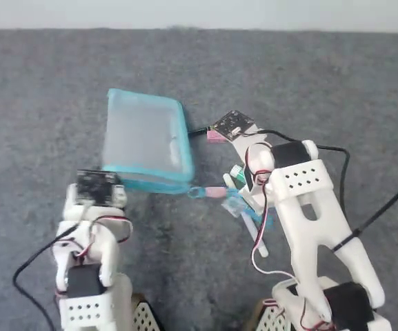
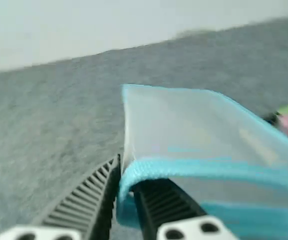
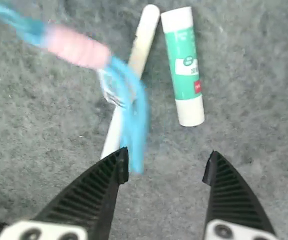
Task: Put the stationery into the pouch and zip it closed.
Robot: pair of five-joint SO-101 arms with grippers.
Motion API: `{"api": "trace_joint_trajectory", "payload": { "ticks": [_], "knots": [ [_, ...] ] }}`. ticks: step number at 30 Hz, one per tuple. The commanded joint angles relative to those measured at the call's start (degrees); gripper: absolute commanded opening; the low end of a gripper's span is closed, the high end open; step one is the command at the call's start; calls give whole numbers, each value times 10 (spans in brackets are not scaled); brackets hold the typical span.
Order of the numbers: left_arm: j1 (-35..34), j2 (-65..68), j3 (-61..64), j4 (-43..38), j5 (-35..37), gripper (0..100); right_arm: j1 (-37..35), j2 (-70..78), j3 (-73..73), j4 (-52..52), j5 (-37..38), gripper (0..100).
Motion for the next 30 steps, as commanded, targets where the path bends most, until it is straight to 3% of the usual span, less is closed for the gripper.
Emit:
{"api": "trace_joint_trajectory", "payload": {
  "ticks": [1, 10, 20, 25, 30],
  "knots": [
    [-83, -13, -45, -35, 71, 12, 14, -28, -4, -6, 11, 245],
    [-84, -13, -44, -36, 75, 12, 14, -22, 8, -43, 15, 245],
    [-71, -12, -42, -36, 74, 12, 51, 70, 34, -52, 113, 244],
    [-39, -12, -28, -40, 62, 12, 9, 60, 77, -23, 75, 196],
    [-38, -13, -28, -39, 54, 12, -72, 39, 146, -89, 0, 173]
  ]
}}
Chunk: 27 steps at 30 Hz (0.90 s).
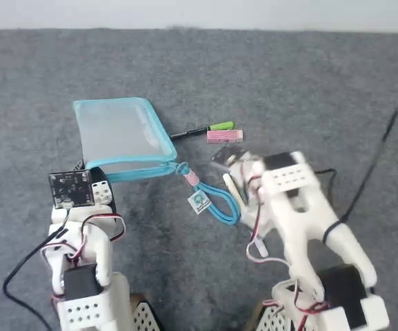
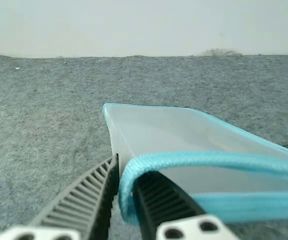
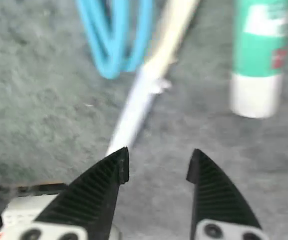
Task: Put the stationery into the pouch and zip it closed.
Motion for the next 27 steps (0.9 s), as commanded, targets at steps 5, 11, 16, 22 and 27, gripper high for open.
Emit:
{"api": "trace_joint_trajectory", "payload": {
  "ticks": [5, 11, 16, 22, 27],
  "knots": [
    [7, -13, -22, -21, -9, 12, -58, -39, 55, -91, -63, 174],
    [6, -13, -22, -20, -9, 12, -34, -39, 84, -133, -63, 170],
    [7, -13, -22, -20, -9, 12, 0, -39, 130, -188, -63, 169],
    [5, -13, -22, -20, -9, 12, 54, -46, 125, -197, -62, 21],
    [5, -13, -22, -20, -9, 12, 148, -44, 88, -193, -63, 29]
  ]
}}
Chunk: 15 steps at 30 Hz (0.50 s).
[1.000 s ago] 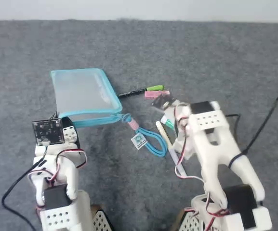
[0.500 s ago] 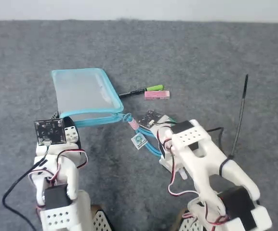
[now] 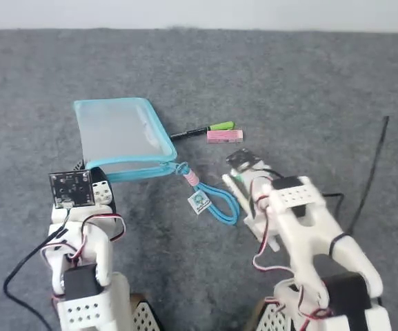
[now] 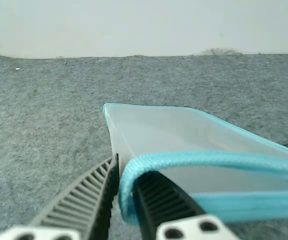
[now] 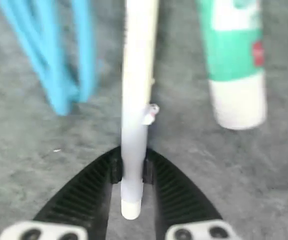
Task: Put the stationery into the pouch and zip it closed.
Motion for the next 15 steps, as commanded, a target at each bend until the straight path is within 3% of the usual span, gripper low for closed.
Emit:
{"api": "trace_joint_trajectory", "payload": {
  "ticks": [1, 6, 15],
  "knots": [
    [5, -13, -22, -19, -5, 12, 82, -11, -46, -5, -9, 29],
    [7, -13, -21, -18, -5, 12, 173, -10, -87, -7, -30, 29],
    [7, -13, -16, -21, -5, 12, 179, -8, -176, 7, -25, 29]
  ]
}}
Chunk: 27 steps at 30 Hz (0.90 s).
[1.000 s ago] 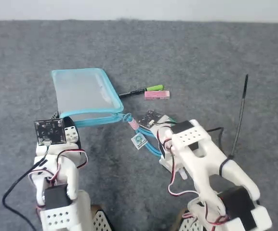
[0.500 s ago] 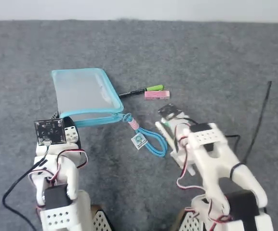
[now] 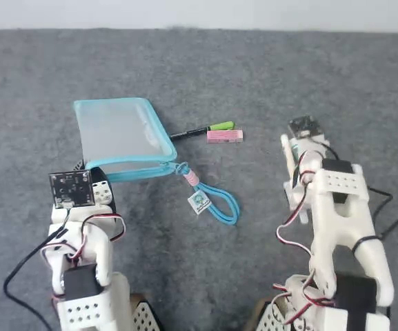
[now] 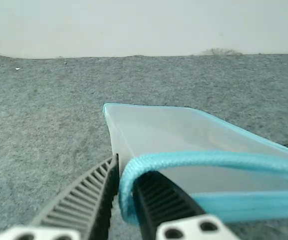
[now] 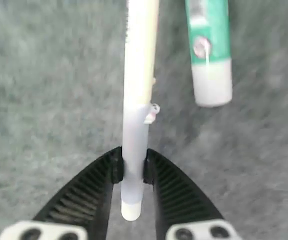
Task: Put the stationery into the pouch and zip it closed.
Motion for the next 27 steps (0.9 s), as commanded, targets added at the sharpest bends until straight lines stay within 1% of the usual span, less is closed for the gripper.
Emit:
{"api": "trace_joint_trajectory", "payload": {
  "ticks": [1, 4, 12, 15, 18, 20, 25, 27],
  "knots": [
    [7, -13, -15, -22, -5, 12, 0, -9, -67, 18, 11, 29],
    [7, -13, -15, -22, -5, 12, -36, -9, -89, 48, 38, 29],
    [7, -13, -15, -22, -5, 12, -118, -7, -96, 49, 51, 33],
    [7, -13, -15, -22, -5, 12, -143, 15, -96, 22, 46, 35],
    [7, -13, -15, -21, -5, 12, -146, 53, -98, -14, 39, 37],
    [8, -13, -15, -21, -5, 12, -145, 74, -98, -30, 31, 66],
    [8, -13, -15, -22, -5, 12, -145, 87, -93, -31, 29, 205],
    [8, -13, -15, -22, -5, 12, -141, 83, -92, -30, 26, 203]
  ]
}}
